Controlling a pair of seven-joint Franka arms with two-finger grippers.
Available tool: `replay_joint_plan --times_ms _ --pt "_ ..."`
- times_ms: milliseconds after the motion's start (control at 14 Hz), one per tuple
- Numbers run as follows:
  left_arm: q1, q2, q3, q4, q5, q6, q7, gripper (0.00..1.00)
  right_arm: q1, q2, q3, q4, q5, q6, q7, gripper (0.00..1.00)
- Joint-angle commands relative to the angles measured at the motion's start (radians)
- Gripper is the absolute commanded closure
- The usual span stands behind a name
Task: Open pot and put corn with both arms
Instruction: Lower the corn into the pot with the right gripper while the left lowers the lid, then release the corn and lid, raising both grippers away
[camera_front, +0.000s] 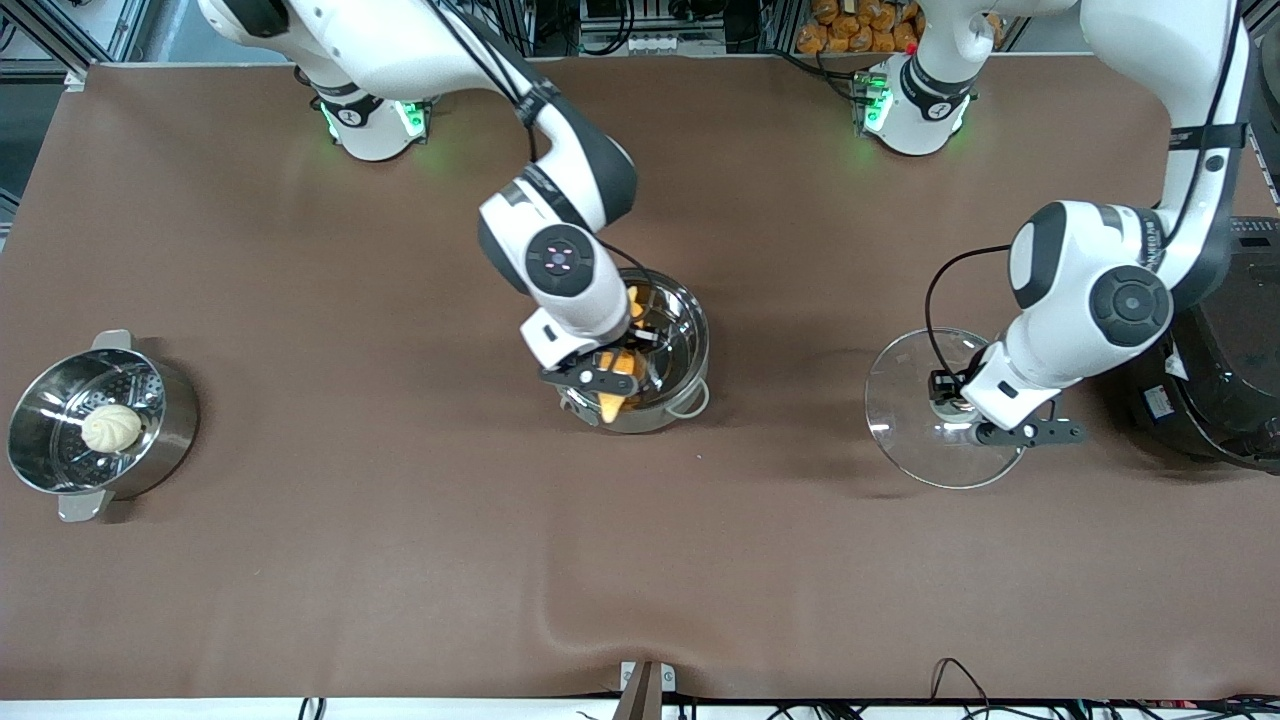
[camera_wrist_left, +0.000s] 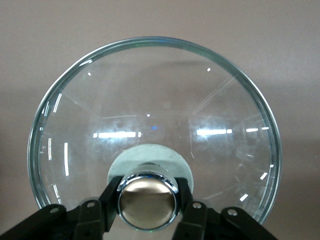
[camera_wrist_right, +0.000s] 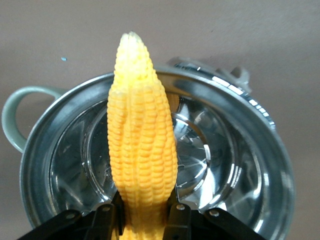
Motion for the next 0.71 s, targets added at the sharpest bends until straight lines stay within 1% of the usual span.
replay_joint_plan --times_ms 0,143,214,357,429,571,643 --pt "0.036 -0.069 -0.02 -0.165 -0.063 0.154 0.089 1.0 0.008 0.012 -0.014 0.039 0.005 -0.026 0.012 0.33" --pt "0.038 -0.067 -0.02 -0.239 -0.061 0.263 0.111 1.0 -0.004 0.015 -0.015 0.038 0.003 -0.021 0.009 0.1" --pt "0.038 -0.061 -0.02 -0.266 -0.063 0.304 0.111 1.0 -0.007 0.015 -0.015 0.038 0.002 -0.02 0.009 0.0" --pt "0.036 -0.052 -0.022 -0.329 -0.061 0.405 0.111 1.0 -0.007 0.012 -0.015 0.038 0.003 -0.021 0.009 0.0" --pt "0.033 -0.04 -0.023 -0.34 -0.061 0.433 0.111 1.0 -0.009 0.005 -0.015 0.038 0.003 -0.026 0.008 0.0" --pt "0.033 -0.032 -0.023 -0.343 -0.061 0.438 0.114 1.0 -0.036 -0.023 -0.017 0.039 0.006 -0.049 0.002 0.0" --pt "0.031 -0.027 -0.023 -0.343 -0.061 0.438 0.116 1.0 -0.056 -0.053 -0.017 0.039 0.006 -0.076 0.008 0.0"
